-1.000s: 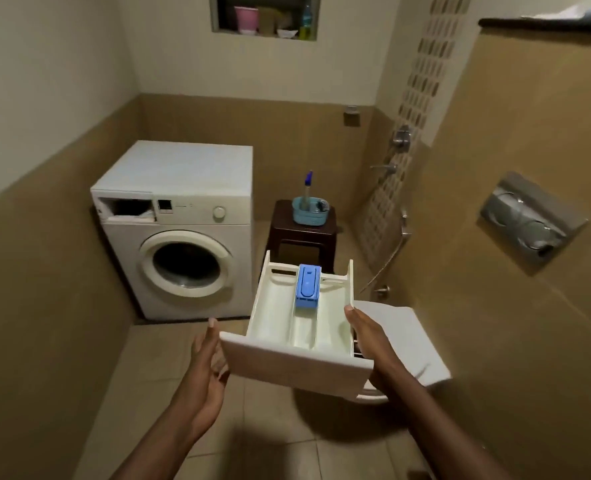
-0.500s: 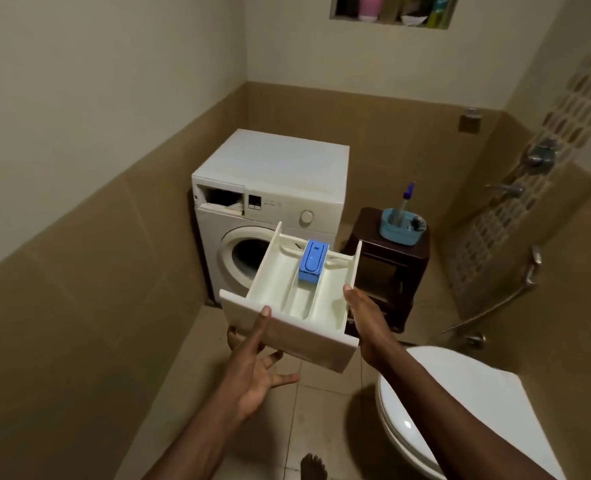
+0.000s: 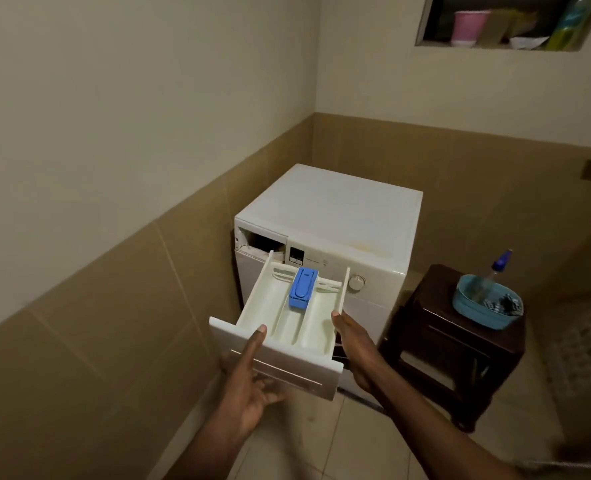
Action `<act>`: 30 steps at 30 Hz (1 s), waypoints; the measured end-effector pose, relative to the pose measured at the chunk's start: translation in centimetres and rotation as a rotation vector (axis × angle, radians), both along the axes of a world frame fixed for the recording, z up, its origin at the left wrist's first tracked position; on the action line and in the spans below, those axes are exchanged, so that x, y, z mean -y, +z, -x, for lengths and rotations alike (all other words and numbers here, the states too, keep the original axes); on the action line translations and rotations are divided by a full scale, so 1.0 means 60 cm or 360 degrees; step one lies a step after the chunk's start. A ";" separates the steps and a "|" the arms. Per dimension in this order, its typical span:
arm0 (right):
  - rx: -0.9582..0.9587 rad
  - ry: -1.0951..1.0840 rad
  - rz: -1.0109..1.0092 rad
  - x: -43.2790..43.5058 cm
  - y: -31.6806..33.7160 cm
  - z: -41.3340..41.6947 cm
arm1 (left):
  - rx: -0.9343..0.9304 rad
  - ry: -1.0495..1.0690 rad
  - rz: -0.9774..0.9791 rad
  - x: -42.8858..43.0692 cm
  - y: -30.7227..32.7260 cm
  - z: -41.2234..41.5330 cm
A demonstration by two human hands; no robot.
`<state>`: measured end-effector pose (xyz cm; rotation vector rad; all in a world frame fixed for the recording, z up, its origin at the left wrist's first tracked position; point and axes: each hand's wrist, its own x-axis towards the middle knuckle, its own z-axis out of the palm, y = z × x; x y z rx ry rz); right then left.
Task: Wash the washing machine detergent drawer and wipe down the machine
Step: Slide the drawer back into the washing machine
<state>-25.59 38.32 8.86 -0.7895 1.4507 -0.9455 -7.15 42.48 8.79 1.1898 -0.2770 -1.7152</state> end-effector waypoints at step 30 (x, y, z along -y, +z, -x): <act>-0.1018 0.0742 0.0265 0.437 -0.161 -0.214 | 0.0483 0.0123 0.0109 0.515 -0.257 -0.224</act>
